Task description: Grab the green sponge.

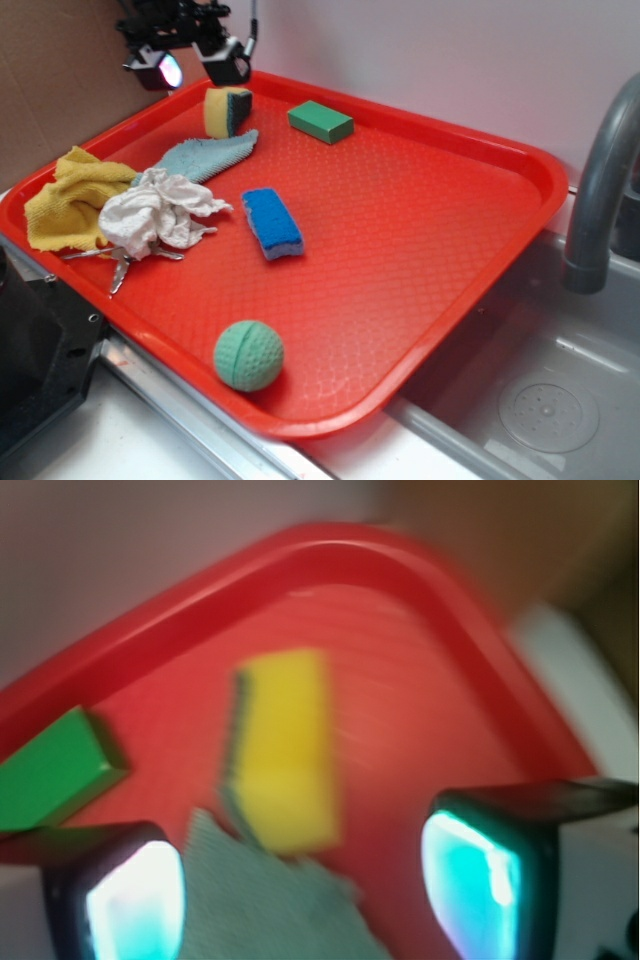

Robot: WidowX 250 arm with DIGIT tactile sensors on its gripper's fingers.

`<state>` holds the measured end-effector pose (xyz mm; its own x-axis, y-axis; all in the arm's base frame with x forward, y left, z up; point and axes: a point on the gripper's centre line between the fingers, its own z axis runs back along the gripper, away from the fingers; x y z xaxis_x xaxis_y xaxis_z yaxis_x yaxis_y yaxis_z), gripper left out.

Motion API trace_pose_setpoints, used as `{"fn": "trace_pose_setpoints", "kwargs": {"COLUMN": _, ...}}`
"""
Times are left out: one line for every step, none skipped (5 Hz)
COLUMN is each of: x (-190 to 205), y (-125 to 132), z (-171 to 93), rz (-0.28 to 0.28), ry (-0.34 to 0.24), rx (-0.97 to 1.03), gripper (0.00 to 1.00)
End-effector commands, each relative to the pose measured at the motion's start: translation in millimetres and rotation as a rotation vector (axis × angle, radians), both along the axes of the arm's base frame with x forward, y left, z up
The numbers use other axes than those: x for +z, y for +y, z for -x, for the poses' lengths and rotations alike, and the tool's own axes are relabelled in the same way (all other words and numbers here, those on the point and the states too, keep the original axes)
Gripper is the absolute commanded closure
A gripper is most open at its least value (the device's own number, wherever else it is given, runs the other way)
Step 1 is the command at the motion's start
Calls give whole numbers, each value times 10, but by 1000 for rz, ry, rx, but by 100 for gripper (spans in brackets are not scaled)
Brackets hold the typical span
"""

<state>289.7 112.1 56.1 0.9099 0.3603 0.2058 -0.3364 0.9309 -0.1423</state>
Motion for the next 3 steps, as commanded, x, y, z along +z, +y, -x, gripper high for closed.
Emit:
{"fn": "trace_pose_setpoints", "kwargs": {"x": -138, "y": -48, "z": -43, "rz": -23, "ry": -2, "rx": -268, "gripper": 0}}
{"fn": "trace_pose_setpoints", "kwargs": {"x": -230, "y": -118, "z": 111, "rz": -57, "ry": 35, "rx": -273, "gripper": 100}}
{"fn": "trace_pose_setpoints", "kwargs": {"x": -172, "y": -178, "z": 340, "rz": -115, "ry": 81, "rx": -249, "gripper": 100}}
